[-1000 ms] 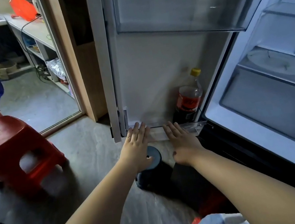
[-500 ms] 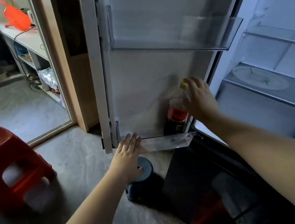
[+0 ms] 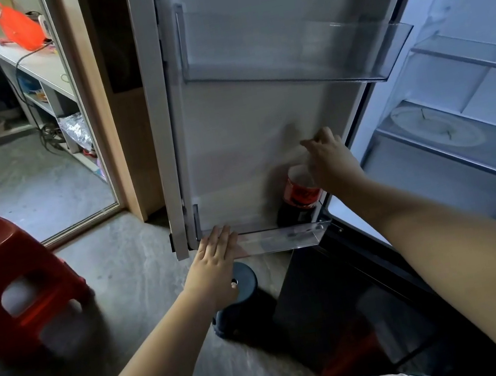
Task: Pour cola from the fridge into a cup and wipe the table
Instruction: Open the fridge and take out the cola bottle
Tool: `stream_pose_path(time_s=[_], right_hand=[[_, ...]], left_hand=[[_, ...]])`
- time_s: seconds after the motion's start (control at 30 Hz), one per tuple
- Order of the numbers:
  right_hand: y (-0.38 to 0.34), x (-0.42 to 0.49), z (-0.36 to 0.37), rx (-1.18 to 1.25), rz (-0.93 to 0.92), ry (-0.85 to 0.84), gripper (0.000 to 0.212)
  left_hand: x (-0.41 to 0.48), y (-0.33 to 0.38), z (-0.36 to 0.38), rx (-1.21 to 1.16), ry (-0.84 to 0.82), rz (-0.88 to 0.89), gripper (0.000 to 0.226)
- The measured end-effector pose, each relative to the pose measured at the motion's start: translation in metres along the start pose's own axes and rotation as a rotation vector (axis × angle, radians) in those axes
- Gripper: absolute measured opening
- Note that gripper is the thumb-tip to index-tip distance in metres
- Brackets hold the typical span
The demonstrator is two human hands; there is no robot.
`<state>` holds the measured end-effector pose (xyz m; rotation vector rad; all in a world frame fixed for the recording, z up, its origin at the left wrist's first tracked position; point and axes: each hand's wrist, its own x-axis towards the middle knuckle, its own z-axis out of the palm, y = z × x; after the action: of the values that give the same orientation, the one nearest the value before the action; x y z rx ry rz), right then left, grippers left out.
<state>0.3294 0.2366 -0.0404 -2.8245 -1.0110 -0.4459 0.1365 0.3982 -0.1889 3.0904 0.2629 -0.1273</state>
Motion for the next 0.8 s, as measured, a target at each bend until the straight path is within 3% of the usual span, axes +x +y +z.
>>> stream_pose_path(time_s=[0.13, 0.43, 0.8], right_hand=[[0.011, -0.004, -0.001, 0.14, 0.05, 0.037, 0.036], [0.019, -0.034, 0.0, 0.348, 0.171, -0.015, 0.031], [0.011, -0.074, -0.049, 0.449, 0.064, 0.219, 0.033]], left_hand=[[0.001, -0.001, 0.002, -0.012, -0.009, 0.007, 0.099], [0.0, 0.0, -0.001, -0.019, -0.044, 0.008, 0.098], [0.0, 0.0, -0.002, 0.002, -0.036, 0.002, 0.105]])
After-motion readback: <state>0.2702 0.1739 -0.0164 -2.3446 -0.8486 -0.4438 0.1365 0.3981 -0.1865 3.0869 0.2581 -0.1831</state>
